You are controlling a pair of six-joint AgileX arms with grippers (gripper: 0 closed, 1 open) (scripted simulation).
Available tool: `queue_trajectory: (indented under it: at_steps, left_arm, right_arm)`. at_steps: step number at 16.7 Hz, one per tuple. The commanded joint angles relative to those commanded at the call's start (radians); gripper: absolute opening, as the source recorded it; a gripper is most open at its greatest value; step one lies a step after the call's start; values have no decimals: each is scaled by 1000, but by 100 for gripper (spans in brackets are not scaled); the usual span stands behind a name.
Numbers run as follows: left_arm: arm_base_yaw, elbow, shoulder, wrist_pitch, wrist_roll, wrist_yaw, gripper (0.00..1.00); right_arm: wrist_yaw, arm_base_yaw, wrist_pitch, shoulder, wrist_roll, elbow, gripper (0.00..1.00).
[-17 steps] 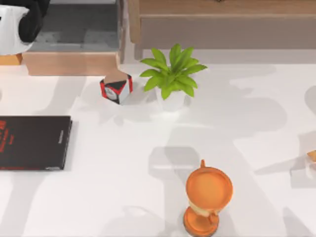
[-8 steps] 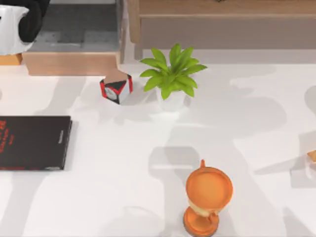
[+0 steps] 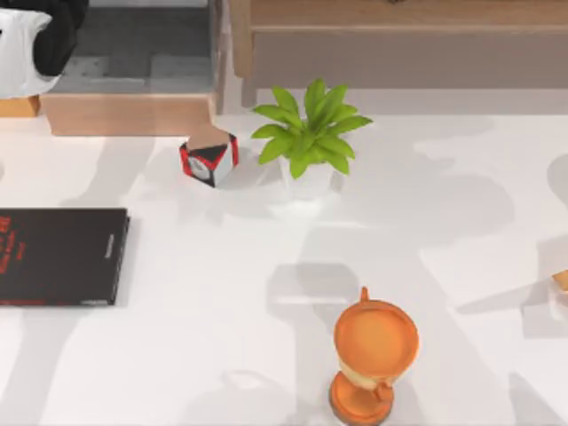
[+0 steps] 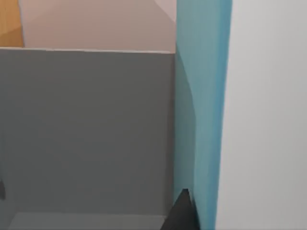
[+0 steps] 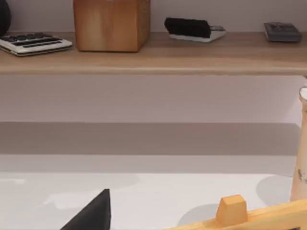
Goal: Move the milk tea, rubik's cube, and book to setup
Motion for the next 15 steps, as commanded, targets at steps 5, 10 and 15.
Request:
queue_trajectory:
  at_steps: [5, 10, 15]
  left_arm:
    - [-3, -9, -18, -7, 1, -2, 0]
    - [-6, -27, -50, -21, 2, -4, 0]
    - [-3, -28, -53, -17, 13, -2, 0]
  right_arm:
    - [0, 0, 0, 0, 0, 0, 100]
    - [0, 0, 0, 0, 0, 0, 100]
    - [0, 0, 0, 0, 0, 0, 100]
